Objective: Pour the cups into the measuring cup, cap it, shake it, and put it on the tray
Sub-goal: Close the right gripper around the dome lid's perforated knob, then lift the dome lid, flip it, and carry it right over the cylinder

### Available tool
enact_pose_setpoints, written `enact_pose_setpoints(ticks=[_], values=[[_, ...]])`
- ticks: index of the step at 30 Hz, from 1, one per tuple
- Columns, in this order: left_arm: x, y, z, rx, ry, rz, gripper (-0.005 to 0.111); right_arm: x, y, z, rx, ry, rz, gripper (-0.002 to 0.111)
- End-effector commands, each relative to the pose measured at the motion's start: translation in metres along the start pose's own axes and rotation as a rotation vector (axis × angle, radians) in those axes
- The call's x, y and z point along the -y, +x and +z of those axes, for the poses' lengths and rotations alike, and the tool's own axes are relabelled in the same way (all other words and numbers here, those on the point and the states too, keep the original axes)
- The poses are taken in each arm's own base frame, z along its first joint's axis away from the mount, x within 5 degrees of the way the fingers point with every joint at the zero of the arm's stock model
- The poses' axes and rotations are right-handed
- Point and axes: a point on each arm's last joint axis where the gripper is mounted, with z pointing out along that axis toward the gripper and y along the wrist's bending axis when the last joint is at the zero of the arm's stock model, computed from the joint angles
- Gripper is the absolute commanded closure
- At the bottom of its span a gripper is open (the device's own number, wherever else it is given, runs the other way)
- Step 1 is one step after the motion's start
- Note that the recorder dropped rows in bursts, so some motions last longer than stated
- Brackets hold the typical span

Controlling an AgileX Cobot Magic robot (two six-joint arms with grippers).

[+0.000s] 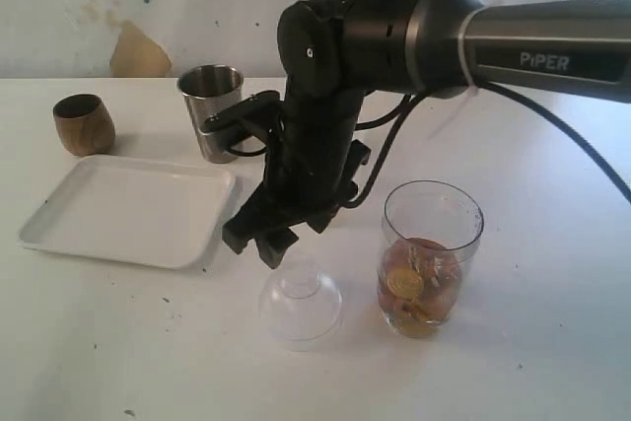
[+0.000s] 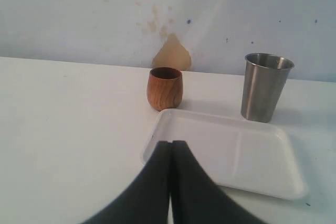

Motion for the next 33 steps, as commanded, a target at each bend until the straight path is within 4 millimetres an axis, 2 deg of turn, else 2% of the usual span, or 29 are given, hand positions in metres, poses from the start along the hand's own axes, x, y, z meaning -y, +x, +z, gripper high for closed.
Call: enact_pose_setpoints(ticks=[1,9,22,27,33], values=[[0.000,0.000,0.000,0.014,0.001,0.000,0.107,0.001,-0.001,0.010,-0.021,0.002,0.005,0.047],[0.000,0.000,0.000,0.014,0.001,0.000,0.107,0.001,0.004,0.014,-0.080,-0.002,0.086,0.047],[0.000,0.000,0.000,0.014,0.001,0.000,0.107,-0.004,0.006,0.028,-0.139,-0.066,0.125,0.050],[0.000,0.000,0.000,0.014,0.001,0.000,0.107,-0.004,0.007,0.028,-0.145,-0.065,0.123,0.065],[0.000,0.000,0.000,0.014,0.001,0.000,0.107,-0.004,0.007,0.027,-0.154,-0.066,0.118,0.096]])
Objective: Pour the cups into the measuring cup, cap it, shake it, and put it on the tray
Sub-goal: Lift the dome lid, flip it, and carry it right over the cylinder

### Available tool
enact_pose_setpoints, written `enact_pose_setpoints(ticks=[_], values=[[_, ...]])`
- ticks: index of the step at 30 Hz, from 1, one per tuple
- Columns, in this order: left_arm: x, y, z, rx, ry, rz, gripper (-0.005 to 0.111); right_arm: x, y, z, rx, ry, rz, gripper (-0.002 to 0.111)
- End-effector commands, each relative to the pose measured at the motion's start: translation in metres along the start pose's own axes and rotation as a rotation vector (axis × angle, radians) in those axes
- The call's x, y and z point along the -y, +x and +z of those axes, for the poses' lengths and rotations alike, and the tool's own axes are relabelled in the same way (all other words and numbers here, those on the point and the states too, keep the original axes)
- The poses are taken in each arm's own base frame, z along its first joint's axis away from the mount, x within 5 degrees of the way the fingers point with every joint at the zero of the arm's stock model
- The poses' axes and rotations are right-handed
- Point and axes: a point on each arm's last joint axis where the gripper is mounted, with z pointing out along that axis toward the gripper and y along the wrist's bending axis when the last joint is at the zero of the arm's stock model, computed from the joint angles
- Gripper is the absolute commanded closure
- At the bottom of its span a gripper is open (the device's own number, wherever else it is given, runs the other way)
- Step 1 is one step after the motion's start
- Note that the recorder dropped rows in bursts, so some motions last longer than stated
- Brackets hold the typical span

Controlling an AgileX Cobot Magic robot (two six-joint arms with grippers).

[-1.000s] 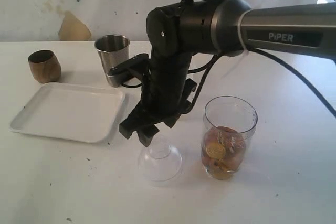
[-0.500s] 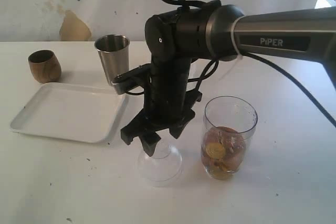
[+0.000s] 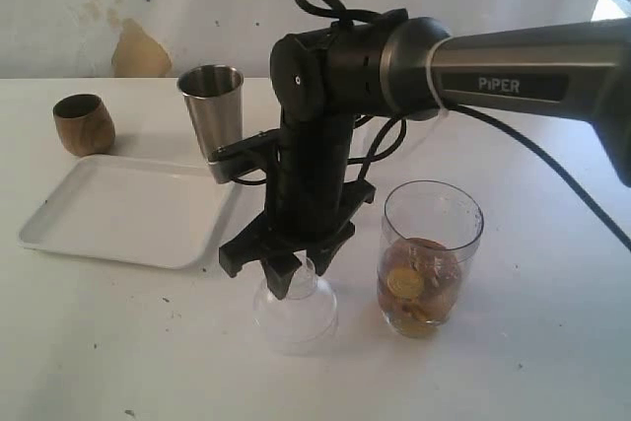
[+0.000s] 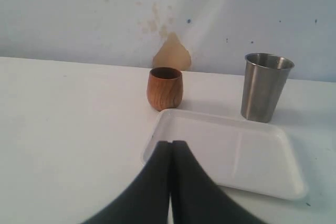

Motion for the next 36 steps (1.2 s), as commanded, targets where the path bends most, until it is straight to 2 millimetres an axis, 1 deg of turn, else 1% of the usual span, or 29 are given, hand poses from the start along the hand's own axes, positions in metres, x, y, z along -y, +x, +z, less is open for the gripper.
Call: enact_pose_setpoints(ticks=[1,2,4,7,10,11,13,14,20,22,26,30,32,34,35,36], values=[[0.000,0.000,0.000,0.014,0.001,0.000,0.107,0.000,0.001,0.000,-0.019,-0.003,-0.008,0.102],[0.000,0.000,0.000,0.014,0.001,0.000,0.107,0.000,0.002,0.000,-0.027,-0.004,-0.021,0.108],[0.000,0.000,0.000,0.014,0.001,0.000,0.107,-0.001,0.004,-0.003,-0.032,-0.004,-0.029,0.108],[0.000,0.000,0.000,0.014,0.001,0.000,0.107,-0.003,0.007,-0.020,-0.004,-0.005,-0.042,0.108],[0.000,0.000,0.000,0.014,0.001,0.000,0.107,-0.006,0.012,-0.044,0.051,-0.006,-0.050,0.108],[0.000,0.000,0.000,0.014,0.001,0.000,0.107,-0.008,0.015,-0.055,0.078,-0.006,-0.054,0.108],[0.000,0.000,0.000,0.014,0.001,0.000,0.107,-0.010,0.019,-0.071,0.117,-0.006,-0.060,0.108],[0.000,0.000,0.000,0.014,0.001,0.000,0.107,-0.011,0.023,-0.082,0.145,-0.006,-0.064,0.108],[0.000,0.000,0.000,0.014,0.001,0.000,0.107,-0.017,0.043,-0.127,0.235,0.000,-0.083,0.108],[0.000,0.000,0.000,0.014,0.001,0.000,0.107,-0.016,0.049,-0.138,0.265,0.024,-0.078,0.108],[0.000,0.000,0.000,0.014,0.001,0.000,0.107,-0.012,0.066,-0.168,0.347,0.108,-0.039,0.108],[0.000,0.000,0.000,0.014,0.001,0.000,0.107,-0.014,0.081,-0.192,0.417,0.115,-0.046,0.108],[0.000,0.000,0.000,0.014,0.001,0.000,0.107,-0.012,0.094,-0.208,0.469,0.151,-0.012,0.108],[0.000,0.000,0.000,0.014,0.001,0.000,0.107,-0.010,0.099,-0.213,0.485,0.166,0.007,0.108],[0.000,0.000,0.000,0.014,0.001,0.000,0.107,-0.010,0.105,-0.214,0.488,0.165,0.016,0.108],[0.000,0.000,0.000,0.014,0.001,0.000,0.107,-0.009,0.110,-0.211,0.473,0.170,0.016,0.108]])
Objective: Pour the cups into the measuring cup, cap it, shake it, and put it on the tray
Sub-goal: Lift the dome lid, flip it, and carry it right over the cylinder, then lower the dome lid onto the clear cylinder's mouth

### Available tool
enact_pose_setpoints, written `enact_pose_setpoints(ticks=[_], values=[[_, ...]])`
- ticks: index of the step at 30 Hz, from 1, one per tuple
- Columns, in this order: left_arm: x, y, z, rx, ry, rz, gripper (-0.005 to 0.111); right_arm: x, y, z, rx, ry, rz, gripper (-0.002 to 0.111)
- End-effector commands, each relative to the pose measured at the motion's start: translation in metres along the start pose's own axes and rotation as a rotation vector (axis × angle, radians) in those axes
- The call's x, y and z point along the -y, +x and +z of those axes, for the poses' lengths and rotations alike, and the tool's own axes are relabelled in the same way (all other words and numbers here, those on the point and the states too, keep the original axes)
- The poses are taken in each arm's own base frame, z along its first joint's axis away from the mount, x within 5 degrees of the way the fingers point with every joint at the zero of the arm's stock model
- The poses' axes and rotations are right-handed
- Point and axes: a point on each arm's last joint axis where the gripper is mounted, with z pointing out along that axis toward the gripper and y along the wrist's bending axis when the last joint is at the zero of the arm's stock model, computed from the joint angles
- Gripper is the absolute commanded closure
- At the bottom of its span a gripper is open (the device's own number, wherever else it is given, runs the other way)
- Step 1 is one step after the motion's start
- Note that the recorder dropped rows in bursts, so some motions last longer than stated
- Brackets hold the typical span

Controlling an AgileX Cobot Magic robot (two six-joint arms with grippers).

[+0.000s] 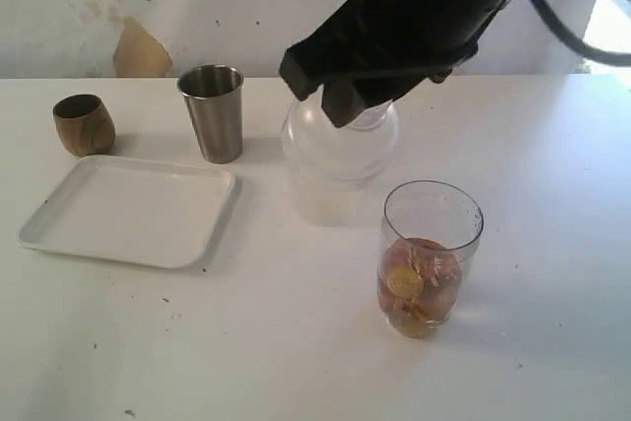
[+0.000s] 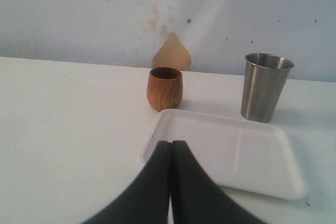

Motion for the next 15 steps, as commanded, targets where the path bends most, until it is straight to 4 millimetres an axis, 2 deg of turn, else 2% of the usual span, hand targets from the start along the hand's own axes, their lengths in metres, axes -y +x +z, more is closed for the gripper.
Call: enact_pose_setpoints(ticks=[1,4,7,11,15], values=[[0.000,0.000,0.000,0.014,0.001,0.000,0.107,0.004,0.016,-0.004,-0.015,0.031,0.019,0.108],[0.000,0.000,0.000,0.014,0.001,0.000,0.107,0.013,0.031,-0.013,-0.009,0.119,0.028,0.108],[0.000,0.000,0.000,0.014,0.001,0.000,0.107,0.012,0.047,-0.024,0.004,0.096,0.051,0.108],[0.000,0.000,0.000,0.014,0.001,0.000,0.107,0.017,0.061,-0.013,-0.050,0.114,0.063,0.108],[0.000,0.000,0.000,0.014,0.001,0.000,0.107,0.034,0.066,-0.003,-0.094,0.148,0.115,0.108]])
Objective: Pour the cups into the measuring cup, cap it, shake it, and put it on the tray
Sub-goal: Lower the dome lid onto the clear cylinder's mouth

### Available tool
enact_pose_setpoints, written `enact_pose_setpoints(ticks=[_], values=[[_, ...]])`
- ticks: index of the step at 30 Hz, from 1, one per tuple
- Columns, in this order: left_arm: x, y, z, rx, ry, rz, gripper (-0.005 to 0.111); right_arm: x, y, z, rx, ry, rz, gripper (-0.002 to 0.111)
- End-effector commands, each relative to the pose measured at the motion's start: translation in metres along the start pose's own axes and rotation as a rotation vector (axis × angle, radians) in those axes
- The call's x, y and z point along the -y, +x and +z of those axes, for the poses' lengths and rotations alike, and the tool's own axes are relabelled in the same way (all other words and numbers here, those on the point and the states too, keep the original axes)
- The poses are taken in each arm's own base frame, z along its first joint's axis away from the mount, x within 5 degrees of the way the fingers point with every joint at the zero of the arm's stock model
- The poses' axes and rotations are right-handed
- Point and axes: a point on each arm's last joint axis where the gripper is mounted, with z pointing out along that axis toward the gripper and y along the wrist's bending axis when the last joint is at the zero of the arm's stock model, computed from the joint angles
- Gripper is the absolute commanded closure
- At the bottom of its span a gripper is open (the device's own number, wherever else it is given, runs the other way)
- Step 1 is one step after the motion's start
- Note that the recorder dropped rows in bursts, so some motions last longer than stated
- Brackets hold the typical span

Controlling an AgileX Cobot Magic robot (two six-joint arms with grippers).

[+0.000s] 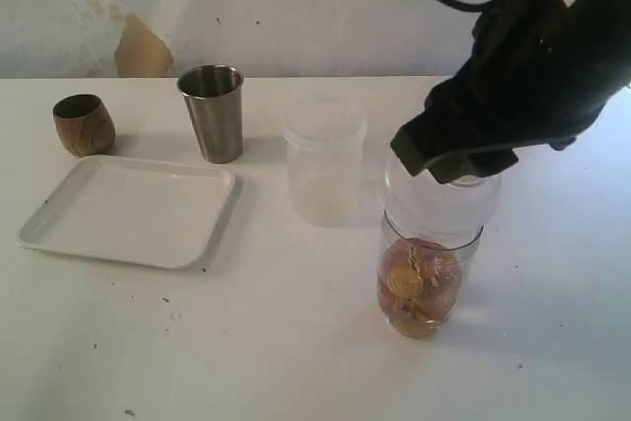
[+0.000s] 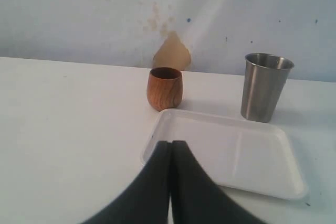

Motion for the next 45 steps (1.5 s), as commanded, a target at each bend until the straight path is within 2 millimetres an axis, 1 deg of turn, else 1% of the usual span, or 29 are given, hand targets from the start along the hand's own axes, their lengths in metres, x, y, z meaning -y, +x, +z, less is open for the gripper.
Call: enact_pose_setpoints(ticks=[1,4,7,15,25,29,40,45], values=[[0.000,0.000,0.000,0.014,0.001,0.000,0.107,0.019,0.004,0.012,-0.044,0.038,0.071,0.108],[0.000,0.000,0.000,0.014,0.001,0.000,0.107,0.024,0.004,0.016,-0.060,0.026,0.092,0.108],[0.000,0.000,0.000,0.014,0.001,0.000,0.107,0.024,0.003,0.020,-0.075,-0.024,0.090,0.108],[0.000,0.000,0.000,0.014,0.001,0.000,0.107,0.022,-0.002,0.041,-0.136,-0.024,0.082,0.108],[0.000,0.000,0.000,0.014,0.001,0.000,0.107,0.022,-0.003,0.043,-0.144,-0.022,0.081,0.108],[0.000,0.000,0.000,0.014,0.001,0.000,0.107,0.022,-0.006,0.044,-0.102,-0.024,0.082,0.108],[0.000,0.000,0.000,0.014,0.001,0.000,0.107,0.022,-0.011,0.045,-0.053,-0.025,0.083,0.108],[0.000,0.000,0.000,0.014,0.001,0.000,0.107,0.022,-0.011,0.045,-0.057,-0.025,0.083,0.108]])
